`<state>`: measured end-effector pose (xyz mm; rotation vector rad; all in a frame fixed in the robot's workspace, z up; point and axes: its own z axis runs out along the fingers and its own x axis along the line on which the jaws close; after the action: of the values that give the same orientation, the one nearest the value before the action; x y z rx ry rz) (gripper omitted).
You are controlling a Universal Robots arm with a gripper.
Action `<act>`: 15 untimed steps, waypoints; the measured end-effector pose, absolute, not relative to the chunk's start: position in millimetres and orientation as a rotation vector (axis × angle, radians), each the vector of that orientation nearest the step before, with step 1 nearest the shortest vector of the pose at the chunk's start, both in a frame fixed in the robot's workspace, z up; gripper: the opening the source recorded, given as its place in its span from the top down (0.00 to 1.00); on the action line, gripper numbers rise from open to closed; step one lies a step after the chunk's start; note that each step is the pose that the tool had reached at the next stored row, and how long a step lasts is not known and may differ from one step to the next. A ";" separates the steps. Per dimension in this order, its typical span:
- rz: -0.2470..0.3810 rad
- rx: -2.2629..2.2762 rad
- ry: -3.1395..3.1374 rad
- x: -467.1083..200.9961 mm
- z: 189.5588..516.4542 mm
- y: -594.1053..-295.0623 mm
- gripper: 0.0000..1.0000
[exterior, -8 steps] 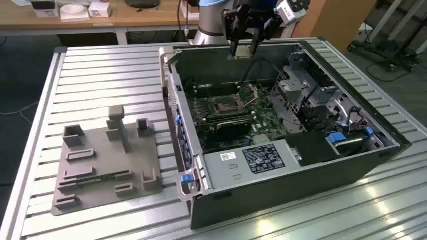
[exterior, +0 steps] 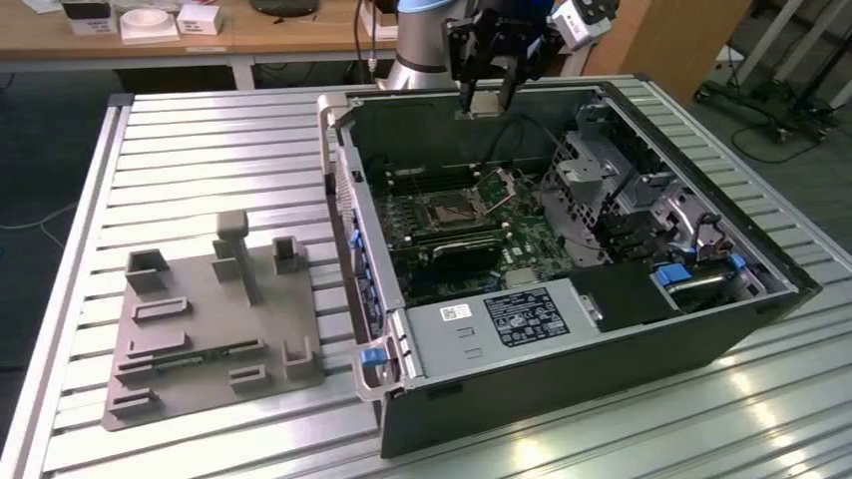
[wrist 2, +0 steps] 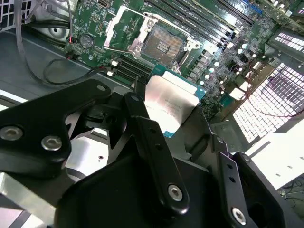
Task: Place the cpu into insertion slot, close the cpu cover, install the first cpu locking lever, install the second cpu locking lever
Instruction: 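Place the cpu into insertion slot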
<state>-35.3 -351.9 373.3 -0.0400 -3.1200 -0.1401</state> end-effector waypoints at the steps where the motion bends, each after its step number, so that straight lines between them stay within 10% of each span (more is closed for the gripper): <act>1: -0.140 -0.040 -3.120 -35.3 373.3 -351.9 0.46; 15: -0.142 -0.267 -3.115 -35.3 371.3 -351.8 0.46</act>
<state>-35.3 -351.8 371.3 -0.2667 -3.1153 -0.1420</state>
